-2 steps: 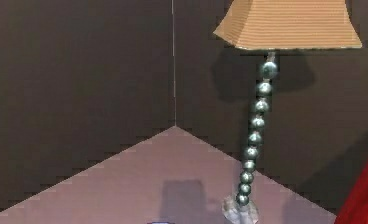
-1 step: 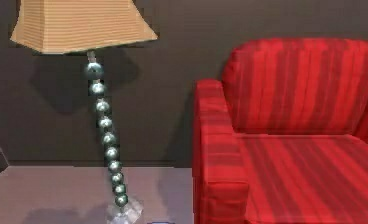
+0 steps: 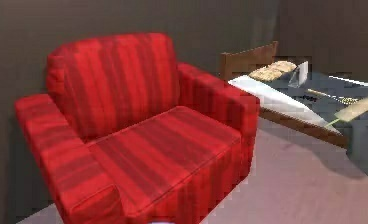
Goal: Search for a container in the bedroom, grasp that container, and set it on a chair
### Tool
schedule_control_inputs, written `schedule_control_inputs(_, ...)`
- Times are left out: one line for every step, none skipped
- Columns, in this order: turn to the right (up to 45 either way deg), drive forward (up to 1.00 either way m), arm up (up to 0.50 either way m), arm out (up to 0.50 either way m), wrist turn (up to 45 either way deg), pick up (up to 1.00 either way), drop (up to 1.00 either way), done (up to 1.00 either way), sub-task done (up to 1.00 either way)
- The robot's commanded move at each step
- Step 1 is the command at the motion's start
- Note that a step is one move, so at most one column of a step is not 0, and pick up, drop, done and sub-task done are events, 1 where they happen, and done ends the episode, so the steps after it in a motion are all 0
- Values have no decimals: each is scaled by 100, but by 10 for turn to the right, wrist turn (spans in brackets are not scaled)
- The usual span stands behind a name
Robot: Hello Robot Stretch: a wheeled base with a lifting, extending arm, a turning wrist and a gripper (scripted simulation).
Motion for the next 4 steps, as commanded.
schedule_control_inputs(450, 0, 0, 0, 0, 0, 0, 0, 0)
schedule_control_inputs(450, 0, 0, 0, 0, 0, 0, 0, 0)
schedule_control_inputs(0, 10, 0, 0, 0, 0, 0, 0, 0)
schedule_control_inputs(90, 0, 0, 0, 0, 0, 0, 0, 0)
